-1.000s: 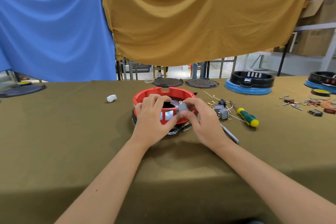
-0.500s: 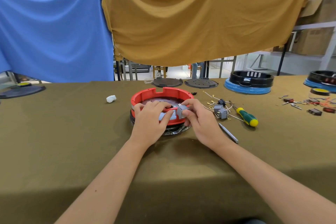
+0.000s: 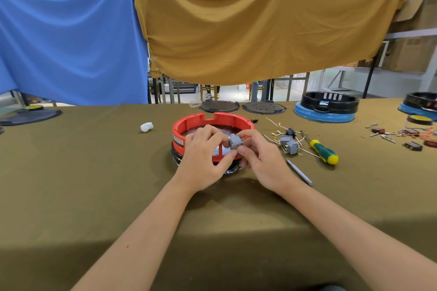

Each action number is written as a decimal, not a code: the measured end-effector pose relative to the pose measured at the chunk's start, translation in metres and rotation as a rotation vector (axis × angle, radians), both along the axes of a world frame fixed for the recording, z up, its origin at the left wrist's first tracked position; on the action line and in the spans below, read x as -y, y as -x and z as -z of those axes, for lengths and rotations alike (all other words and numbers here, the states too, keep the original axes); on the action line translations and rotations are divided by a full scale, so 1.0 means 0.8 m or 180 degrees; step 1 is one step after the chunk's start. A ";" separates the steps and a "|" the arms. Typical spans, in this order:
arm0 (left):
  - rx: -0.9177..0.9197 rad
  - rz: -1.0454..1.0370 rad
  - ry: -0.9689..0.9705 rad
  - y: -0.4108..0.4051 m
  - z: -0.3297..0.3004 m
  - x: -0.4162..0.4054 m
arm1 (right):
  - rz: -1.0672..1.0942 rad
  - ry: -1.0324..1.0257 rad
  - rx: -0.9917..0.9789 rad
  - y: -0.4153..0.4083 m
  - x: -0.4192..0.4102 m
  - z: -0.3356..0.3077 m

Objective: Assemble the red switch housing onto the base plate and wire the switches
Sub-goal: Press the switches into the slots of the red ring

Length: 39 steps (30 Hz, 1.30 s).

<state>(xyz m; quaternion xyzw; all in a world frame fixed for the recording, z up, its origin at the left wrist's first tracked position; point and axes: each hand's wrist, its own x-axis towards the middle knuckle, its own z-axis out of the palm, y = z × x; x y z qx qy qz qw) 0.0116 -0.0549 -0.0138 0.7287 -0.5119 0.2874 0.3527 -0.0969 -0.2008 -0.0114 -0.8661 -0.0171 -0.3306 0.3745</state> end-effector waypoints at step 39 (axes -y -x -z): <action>-0.0172 -0.0409 0.0078 -0.015 0.003 -0.001 | -0.0160 -0.0260 -0.0323 -0.001 0.001 0.003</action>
